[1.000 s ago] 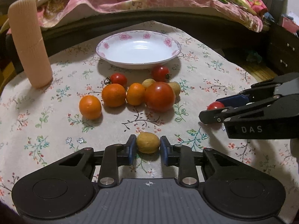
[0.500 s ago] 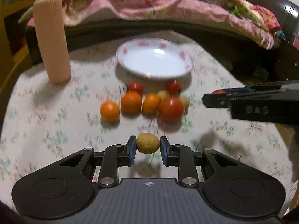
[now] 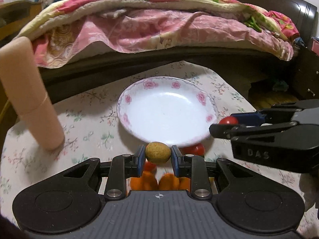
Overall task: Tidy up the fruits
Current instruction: 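Carry both tomatoes over the white bowl and open both tools to drop them, then move both open tools back toward the remaining tomatoes, then grasp the orange tomato with the left tool while the right tool grasps the large red tomato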
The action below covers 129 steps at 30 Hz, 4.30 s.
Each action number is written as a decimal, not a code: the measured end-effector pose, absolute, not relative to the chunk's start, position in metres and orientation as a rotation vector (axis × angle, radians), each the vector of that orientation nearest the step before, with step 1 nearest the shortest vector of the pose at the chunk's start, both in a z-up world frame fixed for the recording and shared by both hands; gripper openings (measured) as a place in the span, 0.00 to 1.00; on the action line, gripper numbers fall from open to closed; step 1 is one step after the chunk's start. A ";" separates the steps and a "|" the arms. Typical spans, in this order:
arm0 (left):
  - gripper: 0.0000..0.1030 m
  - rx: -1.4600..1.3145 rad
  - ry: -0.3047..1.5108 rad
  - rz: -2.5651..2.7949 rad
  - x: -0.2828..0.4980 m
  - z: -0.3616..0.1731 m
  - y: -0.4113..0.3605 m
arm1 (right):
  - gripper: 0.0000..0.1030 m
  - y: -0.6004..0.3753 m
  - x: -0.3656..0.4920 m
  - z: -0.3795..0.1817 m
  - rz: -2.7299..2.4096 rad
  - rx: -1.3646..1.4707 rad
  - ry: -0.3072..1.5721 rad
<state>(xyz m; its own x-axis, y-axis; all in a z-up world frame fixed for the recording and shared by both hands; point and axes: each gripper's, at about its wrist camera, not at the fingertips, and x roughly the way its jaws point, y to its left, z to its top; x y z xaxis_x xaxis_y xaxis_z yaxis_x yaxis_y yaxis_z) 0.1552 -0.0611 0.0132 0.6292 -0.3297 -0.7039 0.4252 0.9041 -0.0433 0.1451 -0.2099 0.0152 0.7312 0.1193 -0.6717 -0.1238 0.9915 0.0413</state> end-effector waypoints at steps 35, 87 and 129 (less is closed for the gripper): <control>0.37 0.221 0.737 -0.412 0.194 -0.007 -0.079 | 0.39 -0.204 0.194 -0.019 0.108 -0.040 0.728; 0.67 0.254 0.787 -0.349 0.078 0.033 -0.015 | 0.45 -0.193 0.056 0.018 0.191 0.054 0.722; 0.65 0.231 0.854 -0.406 0.131 -0.015 -0.016 | 0.41 -0.174 0.102 -0.035 0.287 0.067 0.887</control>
